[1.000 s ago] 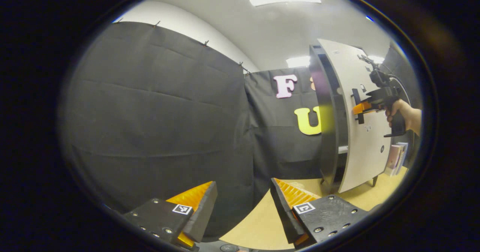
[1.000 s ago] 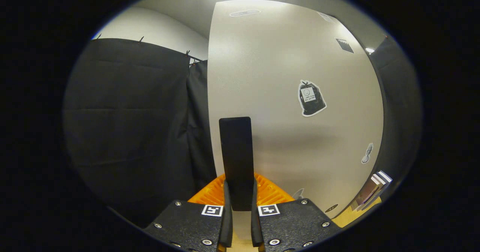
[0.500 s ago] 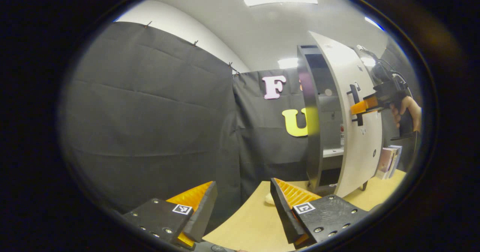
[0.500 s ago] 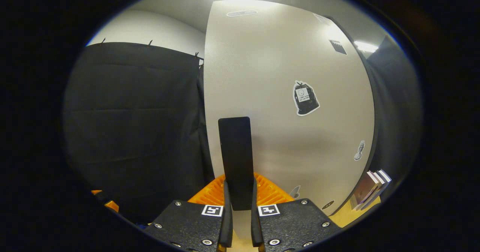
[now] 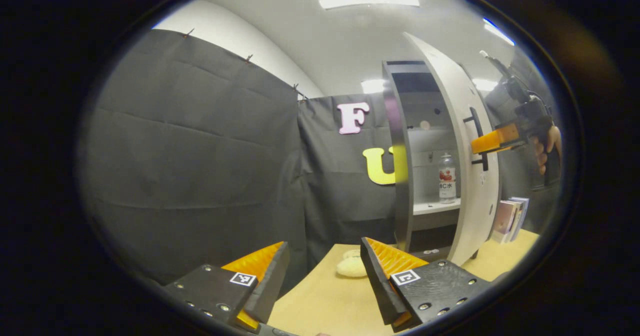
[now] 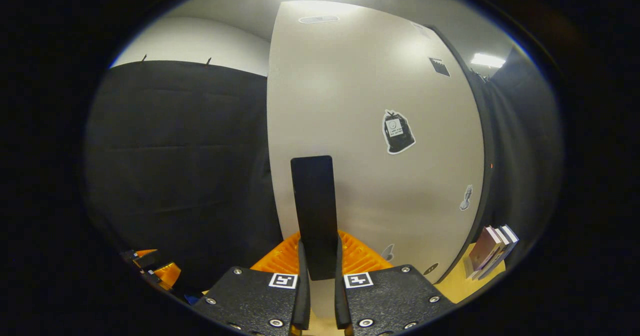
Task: Open the cabinet door with the right hand, grasp the bottle in the cabinet with the left hand and place it on the coaster, then close the cabinet door with the right hand.
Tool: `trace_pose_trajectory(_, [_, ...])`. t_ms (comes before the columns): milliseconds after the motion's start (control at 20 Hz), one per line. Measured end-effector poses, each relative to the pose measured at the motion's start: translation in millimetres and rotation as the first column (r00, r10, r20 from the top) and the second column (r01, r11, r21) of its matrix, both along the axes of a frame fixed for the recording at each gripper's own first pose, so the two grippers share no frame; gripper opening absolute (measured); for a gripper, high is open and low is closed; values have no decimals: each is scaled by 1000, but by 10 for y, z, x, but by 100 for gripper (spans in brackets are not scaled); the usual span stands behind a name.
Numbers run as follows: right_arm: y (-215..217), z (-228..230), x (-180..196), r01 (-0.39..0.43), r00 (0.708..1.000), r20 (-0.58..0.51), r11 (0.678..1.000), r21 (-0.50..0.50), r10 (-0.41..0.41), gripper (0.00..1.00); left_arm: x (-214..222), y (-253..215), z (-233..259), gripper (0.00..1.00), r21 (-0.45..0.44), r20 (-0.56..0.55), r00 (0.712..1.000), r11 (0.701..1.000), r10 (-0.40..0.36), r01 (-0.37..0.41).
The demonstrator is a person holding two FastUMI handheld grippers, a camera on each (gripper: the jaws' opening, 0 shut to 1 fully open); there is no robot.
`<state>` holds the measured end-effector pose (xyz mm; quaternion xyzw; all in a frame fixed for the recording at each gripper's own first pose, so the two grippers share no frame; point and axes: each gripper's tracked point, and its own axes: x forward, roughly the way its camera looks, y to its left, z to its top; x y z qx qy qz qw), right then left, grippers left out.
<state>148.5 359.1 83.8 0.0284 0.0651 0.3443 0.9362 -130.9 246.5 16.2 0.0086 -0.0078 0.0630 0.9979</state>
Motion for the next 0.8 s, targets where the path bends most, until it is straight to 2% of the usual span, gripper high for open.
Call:
trace_pose_trajectory(500, [-502,8,-287,-5,1000,-6,1000,12,5,19,86,-336,116,82,-12,4,997,997,-82,82])
trace_pose_trajectory(800, [-808,19,-379,32,999,-2,999,7,-32,19,175,-704,154,82,-48,13,990,989,-141,141])
